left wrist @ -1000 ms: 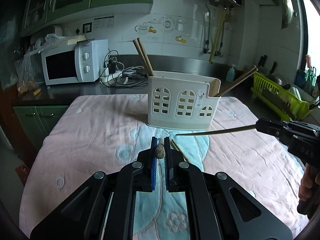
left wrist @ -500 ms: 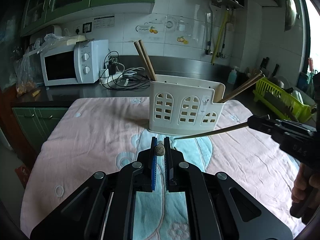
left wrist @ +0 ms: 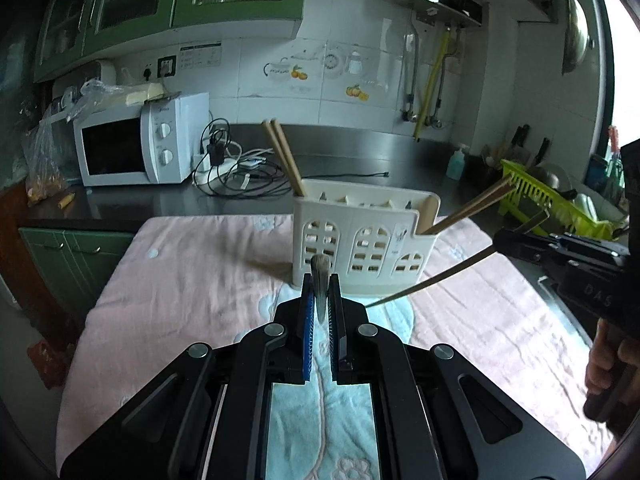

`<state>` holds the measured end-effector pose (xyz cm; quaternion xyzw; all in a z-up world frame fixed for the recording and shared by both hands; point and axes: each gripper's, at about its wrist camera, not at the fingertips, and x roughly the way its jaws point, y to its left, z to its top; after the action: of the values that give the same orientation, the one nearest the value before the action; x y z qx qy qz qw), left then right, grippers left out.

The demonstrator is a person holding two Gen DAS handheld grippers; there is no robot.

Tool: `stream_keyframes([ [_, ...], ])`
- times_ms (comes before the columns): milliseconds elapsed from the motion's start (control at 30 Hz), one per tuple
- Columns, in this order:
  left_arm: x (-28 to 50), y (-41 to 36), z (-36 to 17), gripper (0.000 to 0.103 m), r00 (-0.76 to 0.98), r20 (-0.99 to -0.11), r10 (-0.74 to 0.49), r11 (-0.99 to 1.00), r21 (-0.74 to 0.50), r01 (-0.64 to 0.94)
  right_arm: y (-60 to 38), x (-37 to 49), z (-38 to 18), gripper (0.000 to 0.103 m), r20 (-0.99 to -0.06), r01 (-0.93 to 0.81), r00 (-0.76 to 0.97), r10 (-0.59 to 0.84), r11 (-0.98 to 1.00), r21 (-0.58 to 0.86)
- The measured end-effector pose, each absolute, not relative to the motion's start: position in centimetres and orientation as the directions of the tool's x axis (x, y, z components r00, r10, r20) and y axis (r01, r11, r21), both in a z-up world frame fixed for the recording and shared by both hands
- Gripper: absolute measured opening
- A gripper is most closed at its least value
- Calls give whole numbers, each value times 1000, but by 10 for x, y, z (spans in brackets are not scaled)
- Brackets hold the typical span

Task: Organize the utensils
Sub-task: 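Lift the left gripper's chopstick toward the holder while the right lifts its own, then lower both grippers' chopsticks into the white holder and open both grippers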

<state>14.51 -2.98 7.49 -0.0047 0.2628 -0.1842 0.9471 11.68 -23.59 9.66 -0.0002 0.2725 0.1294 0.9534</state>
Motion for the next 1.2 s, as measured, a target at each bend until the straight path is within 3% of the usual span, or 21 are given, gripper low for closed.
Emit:
stream_keyframes([
  [400, 152, -41, 137, 5, 811, -435, -391, 916, -93, 391, -268, 116, 174, 7, -528, -279, 805, 272, 958, 68],
  [733, 170, -51, 215, 5, 868, -299, -396, 917, -82, 390, -291, 128, 224, 7, -463, -222, 863, 203, 975, 13],
  [867, 192, -62, 218, 5, 879, -303, -368, 928, -57, 368, -294, 144, 215, 7, -482, -208, 856, 188, 978, 12],
  [1200, 246, -70, 181, 5, 841, -417, -345, 936, -88, 340, -295, 186, 174, 7, -551, -187, 816, 174, 982, 34],
])
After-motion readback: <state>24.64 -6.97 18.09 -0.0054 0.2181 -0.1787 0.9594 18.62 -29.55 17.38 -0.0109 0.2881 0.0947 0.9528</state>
